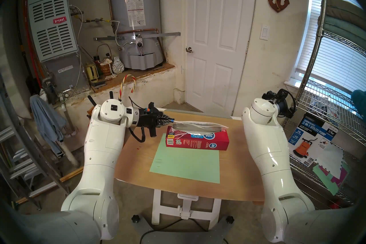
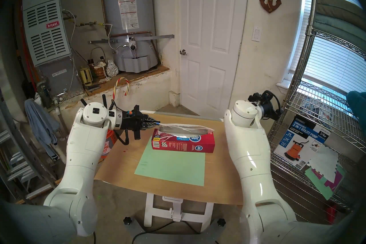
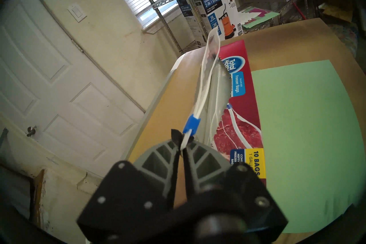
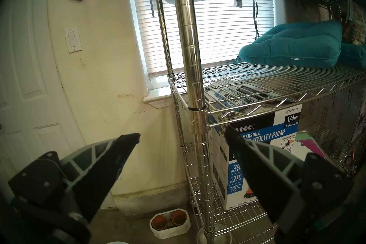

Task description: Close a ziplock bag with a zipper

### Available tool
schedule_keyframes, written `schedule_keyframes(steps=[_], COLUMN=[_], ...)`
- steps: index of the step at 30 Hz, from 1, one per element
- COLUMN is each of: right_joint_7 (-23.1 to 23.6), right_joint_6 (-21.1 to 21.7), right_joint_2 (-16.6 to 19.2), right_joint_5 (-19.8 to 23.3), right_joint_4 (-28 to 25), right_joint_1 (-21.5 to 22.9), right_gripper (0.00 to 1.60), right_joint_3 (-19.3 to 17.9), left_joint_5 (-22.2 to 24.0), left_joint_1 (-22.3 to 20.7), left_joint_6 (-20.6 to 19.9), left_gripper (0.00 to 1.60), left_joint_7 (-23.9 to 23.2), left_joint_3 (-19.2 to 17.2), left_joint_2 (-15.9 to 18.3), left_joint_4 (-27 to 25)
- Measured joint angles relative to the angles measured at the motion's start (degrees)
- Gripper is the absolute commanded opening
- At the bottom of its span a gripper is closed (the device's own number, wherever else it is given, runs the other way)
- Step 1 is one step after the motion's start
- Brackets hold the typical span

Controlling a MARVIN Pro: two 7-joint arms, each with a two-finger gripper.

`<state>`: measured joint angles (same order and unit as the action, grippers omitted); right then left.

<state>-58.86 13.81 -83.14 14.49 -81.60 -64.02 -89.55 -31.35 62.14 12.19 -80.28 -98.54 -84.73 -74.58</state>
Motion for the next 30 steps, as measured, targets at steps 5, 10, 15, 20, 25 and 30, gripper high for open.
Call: schedule_keyframes(steps=[5,10,15,20,25,30], right_joint_7=[0.83,4.80,10.59,15.88,21.08,26.82], right_joint_6=[-0.11,0.01,1.67,3.63,6.25,9.96], right_joint_2=[0.27,1.31,1.69,1.94,2.74,4.38], right_joint_5=[-0.04,-0.61,-0.88,-1.26,-1.49,-1.32], right_joint_4=[-0.44,-2.02,-4.39,-5.75,-6.95,-8.10], right_joint_1=[-0.19,-0.37,0.11,1.06,2.03,3.19], right_gripper=[1.60,1.60,1.60,1.60,1.60,1.60], right_joint_3=[0.28,3.02,8.13,13.14,17.89,23.32], left_joint_5=[0.07,0.06,-0.02,-0.07,-0.11,-0.12], left_joint_1=[-0.13,-0.34,-0.64,-1.05,-1.44,-1.88], left_joint_6=[0.01,0.01,0.04,0.22,0.65,1.25], left_gripper=[0.00,0.00,0.00,0.00,0.00,0.00], left_joint_7=[-0.08,-0.14,-0.14,0.06,0.30,0.41], left_joint_3=[-0.13,-0.13,-0.06,-0.05,-0.09,-0.11], left_joint_2=[-0.19,-0.43,-0.68,-0.81,-0.84,-0.83], left_joint_4=[0.41,0.93,1.50,2.01,2.48,3.04])
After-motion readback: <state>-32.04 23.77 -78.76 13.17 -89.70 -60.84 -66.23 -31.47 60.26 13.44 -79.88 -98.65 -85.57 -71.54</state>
